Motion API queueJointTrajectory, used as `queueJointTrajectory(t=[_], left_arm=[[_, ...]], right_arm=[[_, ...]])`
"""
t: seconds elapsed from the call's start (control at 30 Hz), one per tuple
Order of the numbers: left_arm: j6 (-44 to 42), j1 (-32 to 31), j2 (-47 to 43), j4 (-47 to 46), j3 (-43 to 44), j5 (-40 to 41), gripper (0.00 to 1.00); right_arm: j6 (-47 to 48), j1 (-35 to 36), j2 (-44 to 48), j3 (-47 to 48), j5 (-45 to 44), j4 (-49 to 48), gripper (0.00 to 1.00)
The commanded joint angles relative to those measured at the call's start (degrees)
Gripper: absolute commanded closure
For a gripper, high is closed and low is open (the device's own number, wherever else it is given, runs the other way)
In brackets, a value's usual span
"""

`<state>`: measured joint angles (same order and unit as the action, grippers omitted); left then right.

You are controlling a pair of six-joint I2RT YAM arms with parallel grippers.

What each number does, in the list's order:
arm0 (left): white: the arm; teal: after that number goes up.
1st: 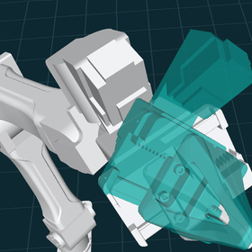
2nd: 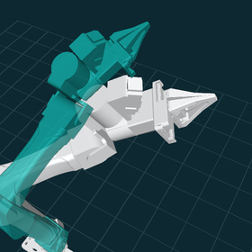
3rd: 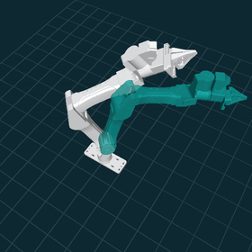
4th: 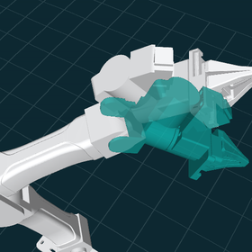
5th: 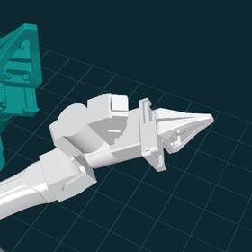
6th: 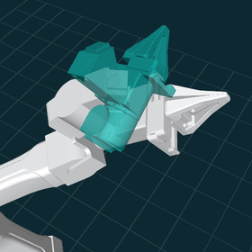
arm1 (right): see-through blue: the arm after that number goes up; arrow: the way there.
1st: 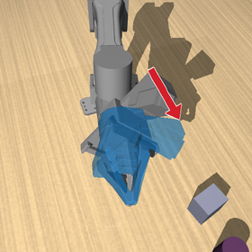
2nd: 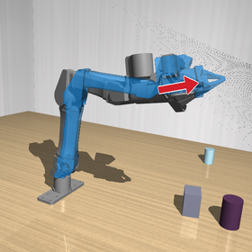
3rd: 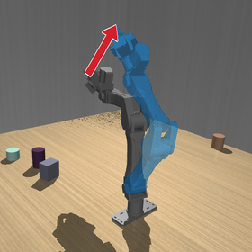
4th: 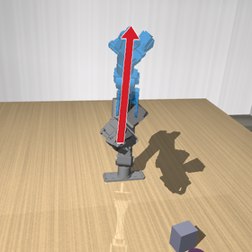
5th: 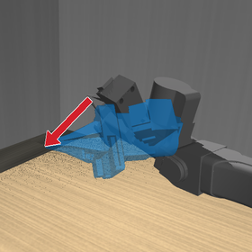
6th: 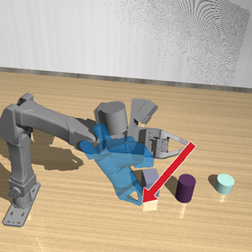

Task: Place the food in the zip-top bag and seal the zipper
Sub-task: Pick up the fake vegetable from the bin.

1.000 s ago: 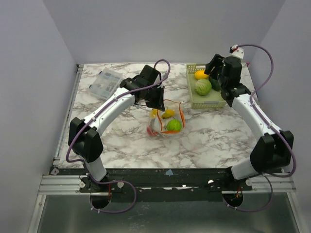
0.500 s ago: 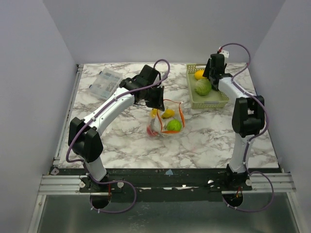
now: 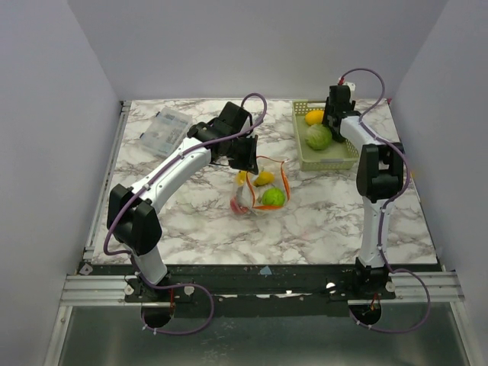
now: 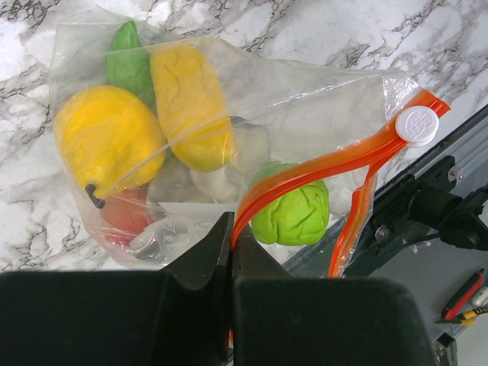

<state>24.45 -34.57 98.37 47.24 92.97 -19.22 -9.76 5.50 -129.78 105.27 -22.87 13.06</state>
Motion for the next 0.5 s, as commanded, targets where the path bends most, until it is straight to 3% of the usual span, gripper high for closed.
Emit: queueJointTrajectory(t=[0.0,0.47], left_arm=[[-0.72,0.29,-0.24,-0.57,-0.53,-1.43,1.0],[-0.63,0.3,0.21,-0.6,-0.37,-2.3,1.0]], right_arm=[[1.69,-0.93,-2.9,2.39,-0.57,2.09,0.43],[0.77,-0.93,-7.43,3.13,3.05,4.21,0.36]])
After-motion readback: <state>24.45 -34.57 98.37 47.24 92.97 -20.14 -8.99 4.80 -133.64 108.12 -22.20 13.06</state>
